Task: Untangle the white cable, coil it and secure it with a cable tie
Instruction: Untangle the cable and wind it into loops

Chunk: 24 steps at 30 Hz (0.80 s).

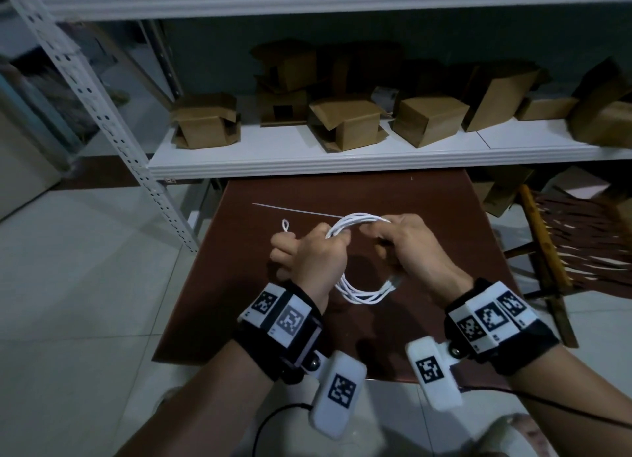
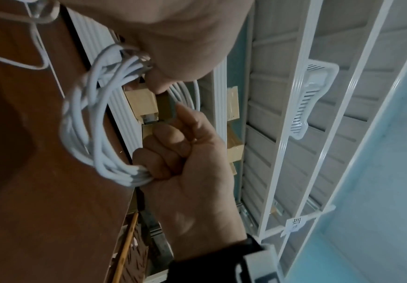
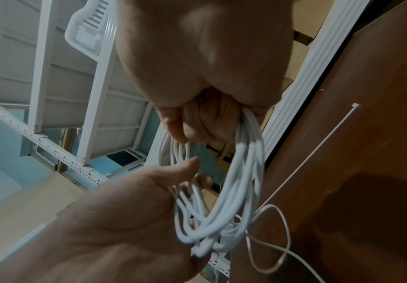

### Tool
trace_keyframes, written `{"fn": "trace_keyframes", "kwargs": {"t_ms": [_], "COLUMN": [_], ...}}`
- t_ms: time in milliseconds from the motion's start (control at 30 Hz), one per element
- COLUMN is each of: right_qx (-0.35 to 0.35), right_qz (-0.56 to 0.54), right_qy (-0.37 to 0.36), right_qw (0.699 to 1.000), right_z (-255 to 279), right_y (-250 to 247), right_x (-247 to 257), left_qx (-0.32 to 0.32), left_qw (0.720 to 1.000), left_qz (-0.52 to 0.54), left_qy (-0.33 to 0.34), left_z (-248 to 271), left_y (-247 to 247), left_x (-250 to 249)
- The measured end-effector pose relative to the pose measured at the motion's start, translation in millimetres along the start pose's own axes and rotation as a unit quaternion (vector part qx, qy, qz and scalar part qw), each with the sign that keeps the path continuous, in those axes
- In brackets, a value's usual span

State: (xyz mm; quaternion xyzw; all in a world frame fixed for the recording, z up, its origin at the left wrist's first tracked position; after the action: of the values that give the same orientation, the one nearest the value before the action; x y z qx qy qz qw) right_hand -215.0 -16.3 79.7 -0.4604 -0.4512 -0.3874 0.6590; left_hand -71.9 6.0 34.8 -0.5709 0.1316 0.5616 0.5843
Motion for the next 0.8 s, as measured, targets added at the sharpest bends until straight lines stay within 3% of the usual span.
{"fn": "trace_keyframes", "kwargs": {"t_ms": [67, 133, 200, 300, 367, 567, 800], "right_qx": [-0.002, -0.003, -0.008, -0.014, -0.020, -0.038, -0.044], "right_qz": [-0.003, -0.007, -0.024, -0.055, -0.055, -0.115, -0.171], "right_qy": [-0.002, -0.001, -0.002, -0.012, -0.019, -0.006, -0.003], "right_qw": [1.000, 1.000, 1.000, 0.998, 0.998, 0.993, 0.984], "right_z": [-1, -1, 0, -1, -3, 0, -6], "right_y": [1, 3, 4, 0, -3, -4, -9], "right_x": [1, 1, 3, 6, 6, 5, -2], "left_qx": [-0.070, -0.087, -0.016, 0.084, 0.152, 0.261, 0.320], "left_qw": [0.997, 0.993, 0.982, 0.942, 0.917, 0.882, 0.875], "left_qz": [-0.021, 0.001, 0.121, 0.299, 0.353, 0.390, 0.362], "left_qy": [0.025, 0.085, 0.146, 0.131, 0.110, 0.038, 0.014], "left_z": [4, 1, -4, -3, 4, 7, 9], "left_y": [-2, -4, -1, -1, -3, -8, -6], "left_x": [-1, -2, -2, -5, -13, -20, -24]}}
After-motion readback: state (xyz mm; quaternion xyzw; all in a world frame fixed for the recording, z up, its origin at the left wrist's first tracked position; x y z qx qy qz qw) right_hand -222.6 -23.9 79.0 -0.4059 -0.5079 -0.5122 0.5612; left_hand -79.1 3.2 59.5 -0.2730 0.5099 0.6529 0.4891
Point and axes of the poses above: each hand's wrist, its own z-axis away from the middle knuckle, its own y-axis out of the palm, x = y × z, the point moved 2 cm from there along -z, towards the middle knuckle, and after that the axes turned 2 degrees about z, right-handed, at the moved point
